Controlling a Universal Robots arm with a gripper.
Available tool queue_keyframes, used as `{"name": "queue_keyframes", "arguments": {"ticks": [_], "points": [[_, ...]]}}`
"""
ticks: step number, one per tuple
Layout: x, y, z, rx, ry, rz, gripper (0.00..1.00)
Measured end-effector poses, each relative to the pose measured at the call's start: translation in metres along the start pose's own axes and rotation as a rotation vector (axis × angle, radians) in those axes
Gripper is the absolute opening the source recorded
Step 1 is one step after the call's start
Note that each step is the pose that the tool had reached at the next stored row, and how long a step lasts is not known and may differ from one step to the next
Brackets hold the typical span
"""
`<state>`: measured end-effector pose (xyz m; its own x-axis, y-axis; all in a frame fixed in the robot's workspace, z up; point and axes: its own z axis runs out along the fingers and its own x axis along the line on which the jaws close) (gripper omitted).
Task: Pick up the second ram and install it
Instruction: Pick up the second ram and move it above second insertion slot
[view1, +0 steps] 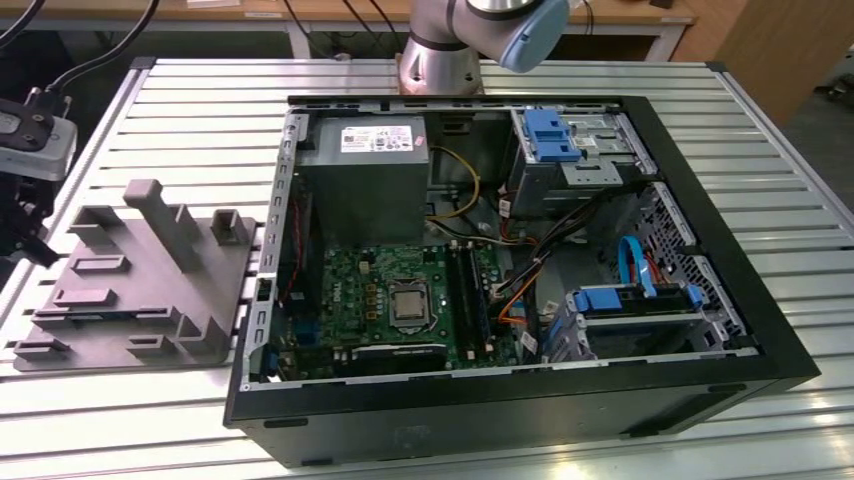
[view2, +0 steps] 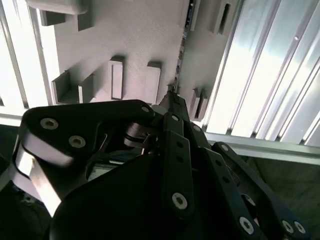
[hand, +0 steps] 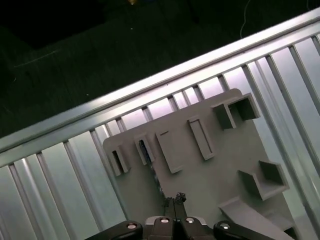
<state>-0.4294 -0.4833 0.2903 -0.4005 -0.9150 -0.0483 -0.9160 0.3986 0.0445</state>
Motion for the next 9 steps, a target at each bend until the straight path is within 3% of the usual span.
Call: {"name": "queue_keyframes", "arguments": {"ticks": [9], "points": [[0.0003,-0.0003,0.0060,-0.0079,0.0073,-0.164,0.10]]}}
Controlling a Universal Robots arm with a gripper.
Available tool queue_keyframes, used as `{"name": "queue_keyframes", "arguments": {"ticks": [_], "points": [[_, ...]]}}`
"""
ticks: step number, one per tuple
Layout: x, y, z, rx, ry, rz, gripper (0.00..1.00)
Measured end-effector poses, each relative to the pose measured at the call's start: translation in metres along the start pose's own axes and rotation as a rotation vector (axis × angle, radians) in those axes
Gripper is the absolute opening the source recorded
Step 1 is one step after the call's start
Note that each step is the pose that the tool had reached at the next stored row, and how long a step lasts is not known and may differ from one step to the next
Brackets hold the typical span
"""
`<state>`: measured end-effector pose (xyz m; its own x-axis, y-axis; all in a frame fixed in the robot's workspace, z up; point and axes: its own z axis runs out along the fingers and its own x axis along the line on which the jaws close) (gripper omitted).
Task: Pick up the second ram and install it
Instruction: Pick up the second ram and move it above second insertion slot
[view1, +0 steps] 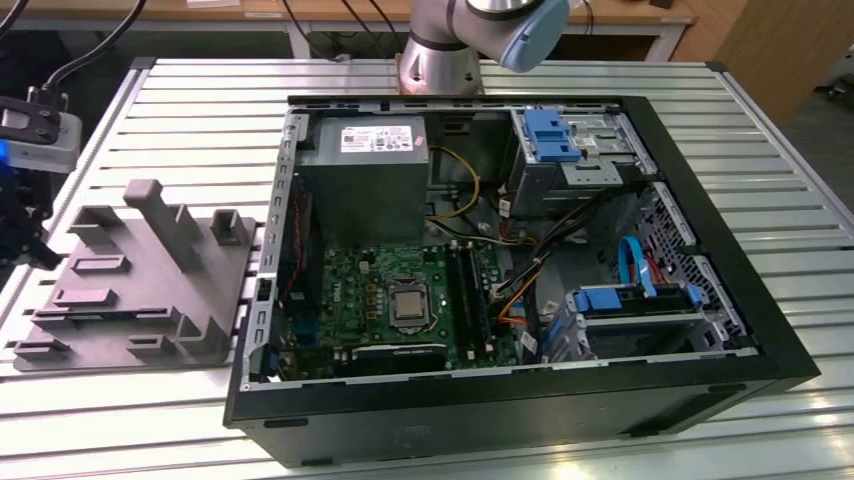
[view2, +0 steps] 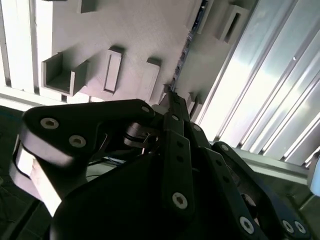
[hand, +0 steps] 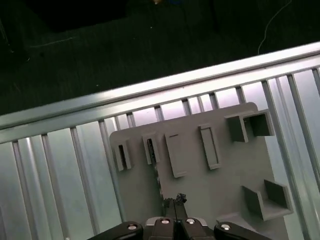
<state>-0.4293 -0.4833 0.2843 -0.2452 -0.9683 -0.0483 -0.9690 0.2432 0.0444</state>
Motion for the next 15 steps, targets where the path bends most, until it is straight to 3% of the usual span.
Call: {"name": "queue_keyframes", "arguments": {"ticks": [12,15], "points": [[0.0004,-0.0004,0.0082,-0.0106,0.0096,-0.217,0.10],[0.0004,-0.0004,0.0087,-0.0115,0.0106,-0.233,0.10]]}}
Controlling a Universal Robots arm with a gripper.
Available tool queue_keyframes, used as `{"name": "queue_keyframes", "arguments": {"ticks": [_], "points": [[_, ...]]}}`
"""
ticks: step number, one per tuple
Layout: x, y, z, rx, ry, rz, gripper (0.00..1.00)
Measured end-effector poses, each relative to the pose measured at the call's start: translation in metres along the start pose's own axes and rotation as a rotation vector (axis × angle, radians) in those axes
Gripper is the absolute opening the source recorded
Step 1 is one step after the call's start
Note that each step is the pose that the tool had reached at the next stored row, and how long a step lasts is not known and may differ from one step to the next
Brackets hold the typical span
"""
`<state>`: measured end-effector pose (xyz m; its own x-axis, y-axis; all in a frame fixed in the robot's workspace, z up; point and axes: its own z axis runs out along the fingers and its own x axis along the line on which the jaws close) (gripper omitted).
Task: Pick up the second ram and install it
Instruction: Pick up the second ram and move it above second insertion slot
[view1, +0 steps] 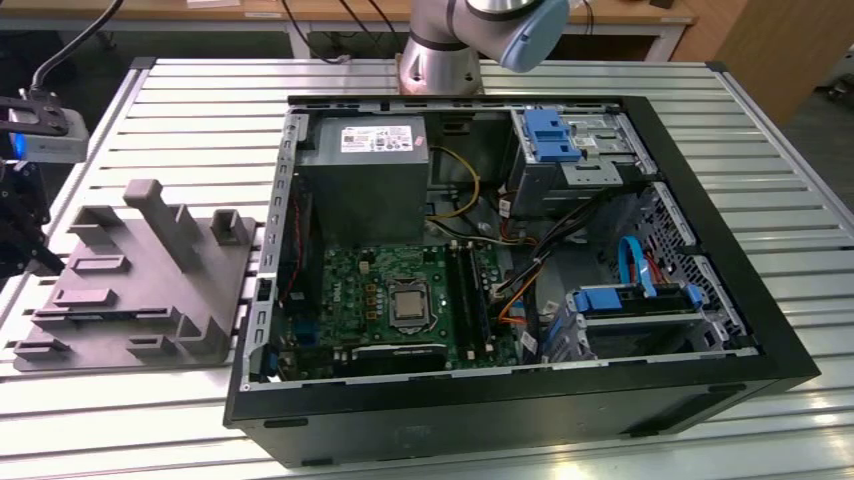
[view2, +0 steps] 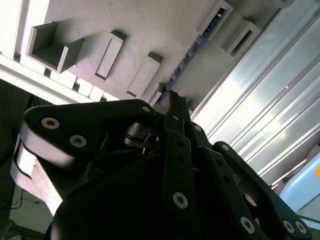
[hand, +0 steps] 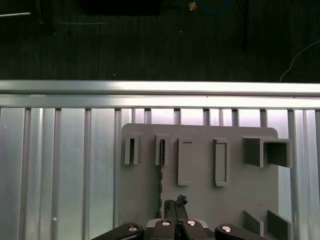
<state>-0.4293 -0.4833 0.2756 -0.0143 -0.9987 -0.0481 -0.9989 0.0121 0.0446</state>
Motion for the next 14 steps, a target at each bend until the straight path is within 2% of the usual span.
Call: {"name": "queue_keyframes", "arguments": {"ticks": [9,14], "points": [[0.0010,-0.0029,0.0007,0.0005,-0.0006,0.009,0.10],[0.0028,-0.0033,0.0045,0.0018,-0.0018,0.035,0.10]]}}
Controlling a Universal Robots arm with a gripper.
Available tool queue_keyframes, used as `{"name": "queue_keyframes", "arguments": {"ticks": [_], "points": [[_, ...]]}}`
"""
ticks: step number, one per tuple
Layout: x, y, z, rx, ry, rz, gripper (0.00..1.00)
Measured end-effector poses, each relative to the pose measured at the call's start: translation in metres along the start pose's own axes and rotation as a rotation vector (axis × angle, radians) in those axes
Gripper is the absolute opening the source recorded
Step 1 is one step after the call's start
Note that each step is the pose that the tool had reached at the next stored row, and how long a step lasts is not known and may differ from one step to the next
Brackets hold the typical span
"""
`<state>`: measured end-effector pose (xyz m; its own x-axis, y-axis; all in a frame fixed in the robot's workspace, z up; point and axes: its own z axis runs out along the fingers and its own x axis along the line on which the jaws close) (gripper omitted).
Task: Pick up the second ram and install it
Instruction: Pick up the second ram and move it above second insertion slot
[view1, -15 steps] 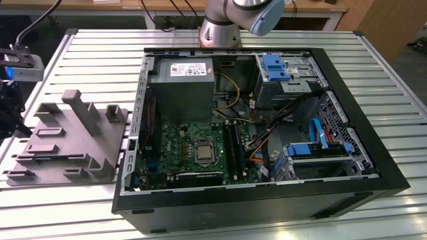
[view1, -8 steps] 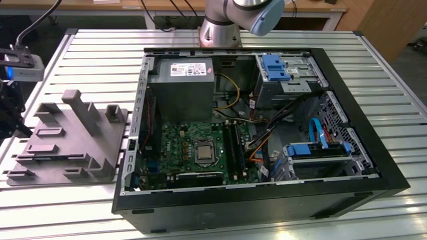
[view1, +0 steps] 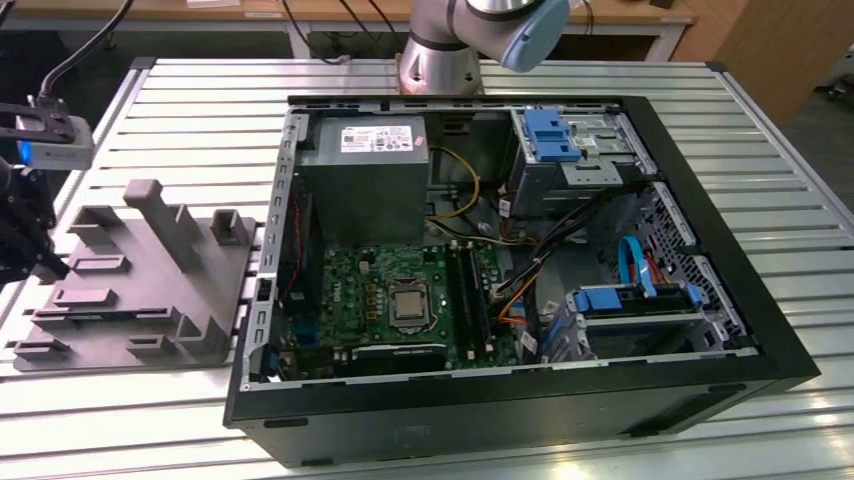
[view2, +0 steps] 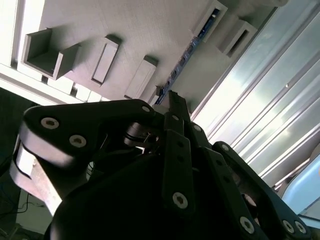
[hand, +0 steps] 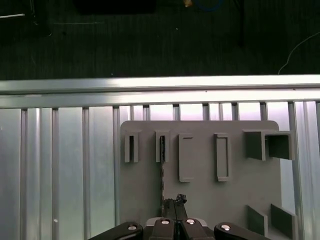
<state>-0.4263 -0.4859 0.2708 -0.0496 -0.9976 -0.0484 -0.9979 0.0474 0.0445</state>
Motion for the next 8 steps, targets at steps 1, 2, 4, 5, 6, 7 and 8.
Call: {"name": "queue_keyframes", "arguments": {"ticks": [1,2,4,5,6,7,8], "points": [[0.0005,-0.0001,0.0012,0.0001,-0.0002,0.004,0.10],[0.0010,-0.0006,0.0024,0.0003,-0.0003,0.007,0.10],[0.0016,-0.0020,0.0045,0.0004,-0.0004,0.011,0.10],[0.0017,-0.0032,0.0053,0.0004,-0.0004,0.013,0.10],[0.0019,-0.0043,0.0062,0.0006,-0.0006,0.014,0.10],[0.0020,-0.0054,0.0070,0.0007,-0.0006,0.016,0.10],[0.0023,-0.0058,0.0081,0.0008,-0.0007,0.017,0.10]]}}
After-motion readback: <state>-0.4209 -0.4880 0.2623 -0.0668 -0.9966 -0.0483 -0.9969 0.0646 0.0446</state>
